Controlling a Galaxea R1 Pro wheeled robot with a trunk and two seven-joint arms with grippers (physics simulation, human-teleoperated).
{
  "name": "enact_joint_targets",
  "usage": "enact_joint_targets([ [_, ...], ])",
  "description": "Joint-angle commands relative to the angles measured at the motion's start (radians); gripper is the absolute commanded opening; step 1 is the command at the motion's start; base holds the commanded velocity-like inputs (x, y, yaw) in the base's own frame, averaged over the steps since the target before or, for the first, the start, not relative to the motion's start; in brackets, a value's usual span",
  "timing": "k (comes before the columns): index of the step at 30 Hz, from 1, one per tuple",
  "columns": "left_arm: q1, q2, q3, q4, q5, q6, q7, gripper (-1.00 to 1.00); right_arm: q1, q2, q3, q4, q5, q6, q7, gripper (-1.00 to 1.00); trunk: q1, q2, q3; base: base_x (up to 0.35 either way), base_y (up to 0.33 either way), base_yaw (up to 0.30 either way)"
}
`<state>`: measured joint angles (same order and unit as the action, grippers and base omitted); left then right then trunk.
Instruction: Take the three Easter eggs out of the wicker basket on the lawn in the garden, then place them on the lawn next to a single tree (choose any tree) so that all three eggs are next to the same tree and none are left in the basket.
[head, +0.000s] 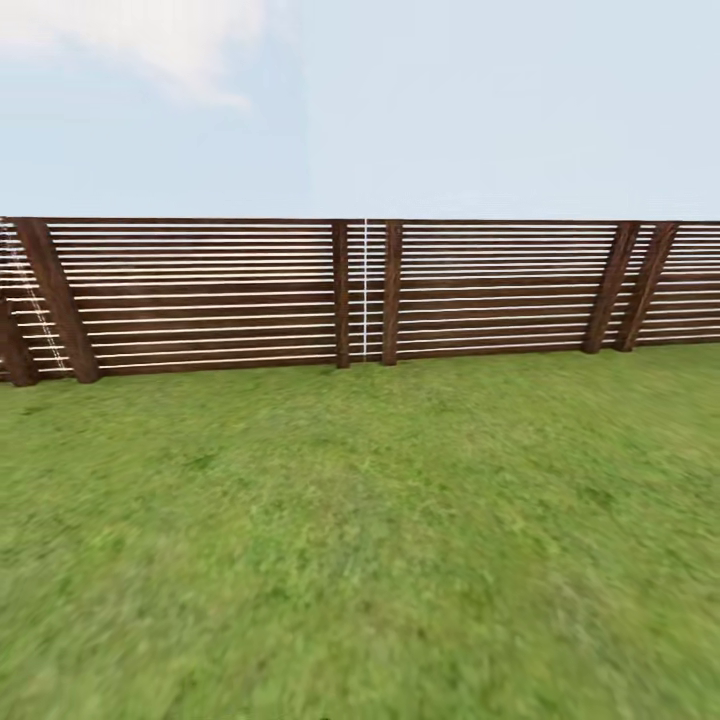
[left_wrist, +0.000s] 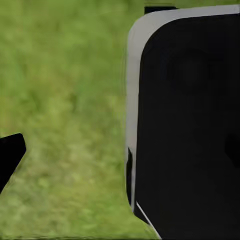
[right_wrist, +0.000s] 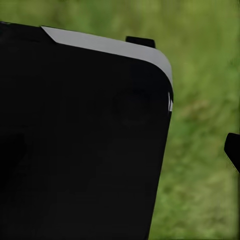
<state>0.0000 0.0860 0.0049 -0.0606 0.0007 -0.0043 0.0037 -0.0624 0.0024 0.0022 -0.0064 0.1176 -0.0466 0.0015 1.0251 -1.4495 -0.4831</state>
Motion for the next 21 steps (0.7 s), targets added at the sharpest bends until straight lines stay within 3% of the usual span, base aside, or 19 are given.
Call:
enact_joint_targets([
  [1, 0.0, 0.016, 0.0, 0.0, 0.0, 0.0, 0.001, 1.0, 0.0, 0.001, -0.001, 0.001, 0.009, -0.003, 0.0, 1.0, 0.0, 0.0, -0.001, 0.0, 0.0, 0.285],
  [4, 0.0, 0.041, -0.001, -0.004, -0.002, 0.0, 0.002, 1.0, 0.0, 0.002, -0.001, 0.002, 0.01, -0.004, 0.0, 1.0, 0.0, 0.0, -0.003, 0.0, 0.0, 0.285],
  [9, 0.0, 0.012, -0.002, -0.005, 0.004, 0.0, 0.002, 1.0, 0.0, 0.006, -0.001, 0.005, 0.011, -0.017, 0.0, 1.0, 0.0, 0.0, -0.005, 0.0, 0.0, 0.285],
  [13, 0.0, 0.018, -0.001, -0.006, 0.003, 0.0, 0.002, 1.0, 0.002, 0.007, -0.001, 0.012, 0.006, -0.121, -0.001, 1.0, 0.0, 0.0, -0.007, 0.0, 0.0, 0.287],
  [21, 0.0, 0.015, -0.003, -0.006, 0.004, 0.0, 0.002, 1.0, 0.004, 0.008, -0.001, 0.018, 0.005, -0.147, -0.009, 1.0, 0.0, 0.0, -0.007, 0.0, 0.0, 0.292],
])
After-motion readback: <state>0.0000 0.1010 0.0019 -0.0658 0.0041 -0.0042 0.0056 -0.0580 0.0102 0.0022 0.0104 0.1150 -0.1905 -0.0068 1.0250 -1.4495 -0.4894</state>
